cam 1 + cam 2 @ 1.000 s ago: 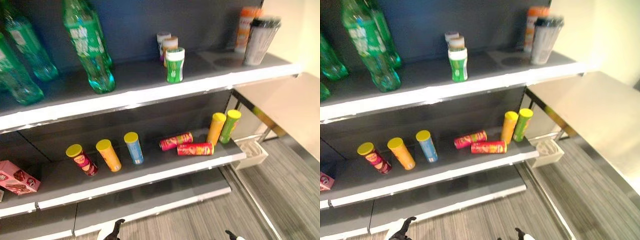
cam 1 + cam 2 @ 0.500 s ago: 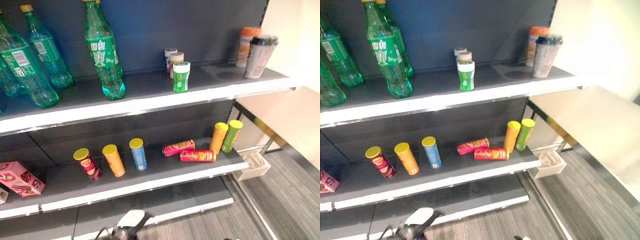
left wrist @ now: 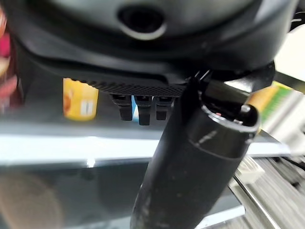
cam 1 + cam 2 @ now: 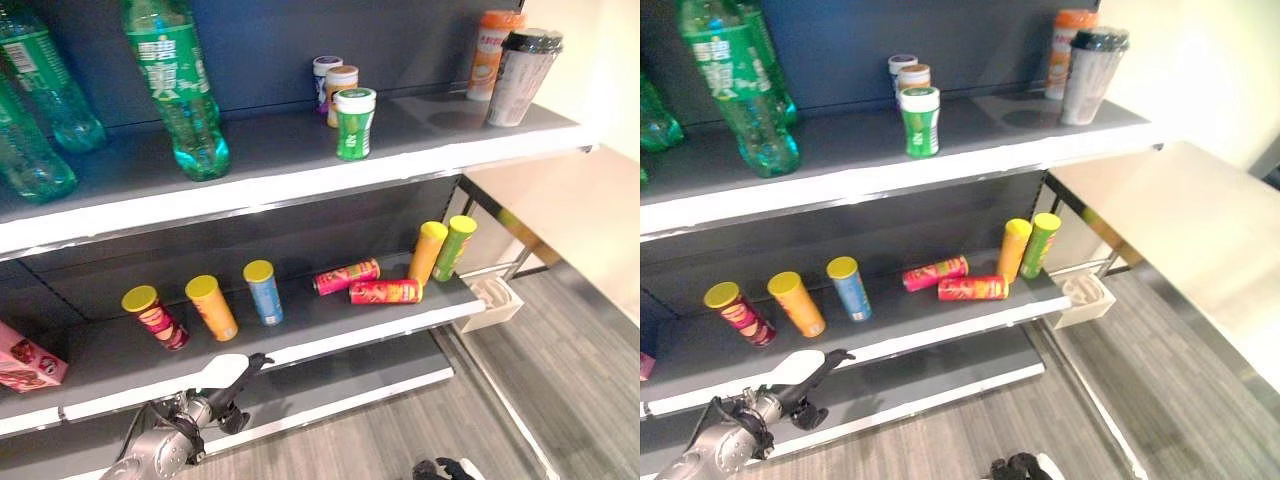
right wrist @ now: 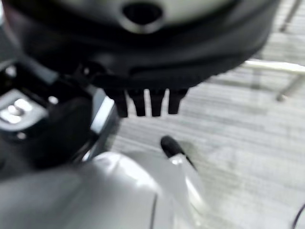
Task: Put the goods on the table back onto the shelves and tidy them up.
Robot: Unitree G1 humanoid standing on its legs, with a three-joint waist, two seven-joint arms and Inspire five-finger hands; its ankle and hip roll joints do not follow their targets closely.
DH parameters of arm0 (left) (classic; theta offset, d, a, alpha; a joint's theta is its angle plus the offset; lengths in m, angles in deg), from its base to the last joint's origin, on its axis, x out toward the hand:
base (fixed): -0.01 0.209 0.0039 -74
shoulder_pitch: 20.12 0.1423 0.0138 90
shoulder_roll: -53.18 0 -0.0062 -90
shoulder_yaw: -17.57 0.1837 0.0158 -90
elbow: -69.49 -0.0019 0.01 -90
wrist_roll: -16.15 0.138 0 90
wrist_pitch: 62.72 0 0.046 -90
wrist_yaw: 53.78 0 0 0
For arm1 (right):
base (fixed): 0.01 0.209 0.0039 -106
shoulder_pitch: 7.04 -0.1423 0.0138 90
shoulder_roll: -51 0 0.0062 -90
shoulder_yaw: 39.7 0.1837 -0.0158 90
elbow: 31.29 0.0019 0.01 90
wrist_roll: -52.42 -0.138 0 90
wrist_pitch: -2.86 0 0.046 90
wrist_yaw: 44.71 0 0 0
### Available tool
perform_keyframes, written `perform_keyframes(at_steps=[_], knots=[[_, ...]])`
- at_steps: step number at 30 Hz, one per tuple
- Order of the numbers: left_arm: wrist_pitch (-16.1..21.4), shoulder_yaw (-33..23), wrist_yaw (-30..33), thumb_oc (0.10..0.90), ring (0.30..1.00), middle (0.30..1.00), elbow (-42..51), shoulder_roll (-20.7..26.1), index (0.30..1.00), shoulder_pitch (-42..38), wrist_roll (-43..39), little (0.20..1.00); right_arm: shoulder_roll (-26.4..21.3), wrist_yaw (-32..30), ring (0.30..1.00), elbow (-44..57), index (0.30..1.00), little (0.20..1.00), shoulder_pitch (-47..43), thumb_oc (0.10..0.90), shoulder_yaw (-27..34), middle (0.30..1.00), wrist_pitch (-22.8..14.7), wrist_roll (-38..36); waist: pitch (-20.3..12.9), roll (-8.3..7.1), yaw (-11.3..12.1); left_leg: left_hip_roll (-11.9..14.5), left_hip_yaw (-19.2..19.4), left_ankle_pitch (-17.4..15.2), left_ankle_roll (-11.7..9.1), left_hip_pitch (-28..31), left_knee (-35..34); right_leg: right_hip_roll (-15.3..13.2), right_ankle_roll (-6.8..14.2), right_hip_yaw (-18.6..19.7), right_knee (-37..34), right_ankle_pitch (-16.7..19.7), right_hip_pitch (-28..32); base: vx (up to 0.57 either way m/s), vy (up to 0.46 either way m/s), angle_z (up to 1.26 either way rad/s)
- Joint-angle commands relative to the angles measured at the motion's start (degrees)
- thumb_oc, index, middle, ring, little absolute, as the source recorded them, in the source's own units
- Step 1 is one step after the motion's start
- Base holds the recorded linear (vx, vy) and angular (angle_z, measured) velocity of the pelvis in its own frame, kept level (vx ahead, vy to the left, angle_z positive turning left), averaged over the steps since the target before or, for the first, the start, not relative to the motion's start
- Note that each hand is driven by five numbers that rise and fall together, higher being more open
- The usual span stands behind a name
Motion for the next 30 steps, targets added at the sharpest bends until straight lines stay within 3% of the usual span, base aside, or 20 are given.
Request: perform_keyframes(at_steps=[1,4,7,12,13,14,16,18,19,20,21,23,25,28,29,30], knots=[[2.6,-0.9,4.0,0.8,0.9,0.9,6.9,0.9,0.9,-7.0,-0.6,0.9,-0.9,1.7,0.9,-0.7,0.9,0.9,3.3,0.8,-4.6,0.9,0.0,1.1,-1.7,0.62,-1.2,6.5,-1.4,1.2,-1.4,1.4,1.4,2.3,0.9,0.8,2.0,-0.9,-1.8,0.1,-0.245,-0.04],[2.1,-0.3,5.2,0.8,0.9,0.9,5.6,0.5,0.9,-8.1,0.6,0.9,-1.6,1.4,0.9,1.1,0.9,0.9,2.7,0.8,-5.5,0.9,-0.5,0.2,-2.8,1.32,-1.3,9.8,-1.6,4.1,-3.0,1.0,3.1,6.4,-0.7,-0.1,-1.3,-3.0,0.9,0.11,-0.224,-0.06],[1.6,-0.3,5.9,0.8,0.9,0.9,5.3,0.3,0.9,-8.7,1.6,0.9,-1.8,1.8,0.9,2.9,0.9,0.9,2.6,0.8,-6.7,0.9,-0.8,0.0,-3.1,1.16,-1.3,11.4,-1.6,5.4,-3.5,0.6,4.8,8.5,-1.9,-0.2,-3.1,-3.7,2.3,0.1,-0.203,-0.05],[0.2,-0.8,9.0,0.8,0.9,0.9,3.2,0.2,0.9,-11.0,3.9,0.9,-2.4,3.4,0.9,6.8,0.9,0.9,2.1,0.8,-11.1,0.9,-1.6,1.4,-2.3,-0.14,-0.9,13.8,-3.0,7.4,-3.7,-1.4,13.0,11.4,-4.5,1.2,-3.3,-5.7,3.7,0.07,-0.206,-0.09],[-0.3,-0.7,10.4,0.8,0.9,0.9,2.5,0.4,0.9,-12.2,5.0,0.9,-2.6,3.8,0.9,7.3,0.9,0.9,1.9,0.8,-12.1,0.9,-1.7,1.8,-1.5,-0.76,-0.6,14.8,-4.3,9.7,-3.8,-3.1,17.1,12.1,-5.2,1.7,-3.3,-6.2,4.2,0.02,-0.227,-0.27],[-0.9,-0.2,10.8,0.8,0.9,0.9,2.2,0.5,0.9,-13.3,6.0,0.9,-3.0,4.0,0.9,7.7,0.9,0.9,2.1,0.8,-13.1,0.9,-1.8,2.5,-0.8,-1.73,-0.4,15.5,-4.6,10.9,-2.7,-4.6,20.5,12.7,-6.2,1.7,-3.3,-7.1,4.8,0.03,-0.225,-0.21],[-1.1,0.2,11.1,0.8,0.9,0.9,1.6,0.4,0.9,-13.9,6.4,0.9,-3.0,4.3,0.9,7.3,0.9,0.9,2.3,0.8,-13.4,0.9,-1.6,3.1,-0.3,-2.07,-0.5,15.9,-4.6,10.9,-2.3,-5.8,23.1,13.0,-6.9,1.5,-3.2,-7.6,5.3,0.05,-0.136,-0.08],[-1.5,0.6,11.8,0.8,0.9,0.9,0.7,0.0,0.9,-14.9,6.9,0.9,-3.8,4.3,0.9,5.5,0.9,0.9,2.2,0.8,-13.5,0.9,-1.1,4.2,0.9,-2.46,0.4,12.0,-7.1,5.9,-0.2,-9.1,24.8,13.0,-7.3,2.1,-3.2,-8.5,6.2,0.05,-0.096,-0.04],[-1.3,1.9,13.0,0.8,0.9,0.9,-0.7,-0.6,0.9,-16.6,8.1,0.9,-4.0,3.9,0.9,4.2,0.9,0.9,1.8,0.8,-13.1,0.9,-1.2,5.1,1.2,-3.64,0.7,5.3,-8.2,-1.2,2.2,-13.4,23.6,12.0,-6.9,2.4,-3.2,-8.3,6.4,0.03,-0.028,-0.06],[-1.2,2.2,13.2,0.8,0.9,0.9,-1.2,-0.7,0.9,-17.0,8.2,0.9,-3.9,3.8,0.9,4.0,0.9,0.9,1.8,0.8,-12.9,0.9,-1.3,5.2,1.0,-3.81,0.6,4.8,-8.3,-1.6,2.6,-13.7,23.9,11.6,-6.5,2.2,-3.2,-8.4,6.3,0.05,0.005,-0.02],[-1.1,3.3,13.6,0.8,0.9,0.9,-1.9,-0.9,0.9,-18.4,8.8,0.9,-3.9,3.7,0.9,3.5,0.9,0.9,1.5,0.8,-12.9,0.9,-1.4,5.5,1.0,-4.17,0.6,2.0,-7.8,-4.3,3.8,-14.8,22.2,11.3,-6.2,2.3,-3.0,-8.3,6.2,0.04,0.053,0.0],[-1.1,6.4,14.3,0.8,0.9,0.9,-4.5,-1.5,0.9,-21.6,10.1,0.9,-4.1,3.1,0.9,3.0,0.9,0.9,0.7,0.8,-12.9,0.9,-1.5,5.7,1.1,-3.68,0.5,-1.4,-5.2,-3.6,4.5,-16.9,18.4,11.8,-6.1,2.6,-1.6,-8.9,5.7,0.04,0.085,-0.01],[-2.3,9.9,14.9,0.8,0.9,0.9,-8.0,-2.1,0.9,-23.8,12.4,0.9,-4.0,2.9,0.9,3.3,0.9,0.9,-0.6,0.8,-13.3,0.9,-1.3,5.3,0.9,-1.69,0.0,-3.2,-5.3,-3.5,5.0,-13.1,11.4,13.0,-5.8,3.8,2.5,-10.6,4.2,0.07,0.17,0.02],[-2.8,12.2,15.8,0.8,0.9,0.9,-10.6,-2.6,0.9,-25.9,13.6,0.9,-3.4,2.6,0.9,4.1,0.9,0.9,-0.4,0.8,-13.1,0.9,-1.6,5.0,0.5,-1.29,-0.8,-4.3,-5.7,-2.2,5.7,-9.9,6.7,12.3,-5.5,3.2,7.2,-11.2,2.8,0.08,0.116,-0.47],[-3.9,12.9,15.9,0.8,0.9,0.9,-11.9,-2.2,0.9,-27.0,14.2,0.9,-2.9,2.8,0.9,5.7,0.9,0.9,-1.4,0.8,-13.8,0.9,-1.7,4.5,1.1,-0.5,-1.3,-4.5,-3.9,-2.2,6.3,-7.2,3.6,10.4,-3.6,1.4,15.8,-9.1,-0.6,0.02,0.112,-0.42],[-3.9,12.9,16.0,0.8,0.9,0.9,-12.1,-2.2,0.9,-27.2,14.2,0.9,-2.9,2.8,0.9,5.7,0.9,0.9,-1.6,0.8,-13.8,0.9,-1.6,4.5,1.1,-0.54,-1.2,-4.6,-3.7,-1.7,6.5,-7.4,3.3,10.2,-3.6,1.6,16.3,-8.9,-1.2,0.01,0.115,-0.26]])
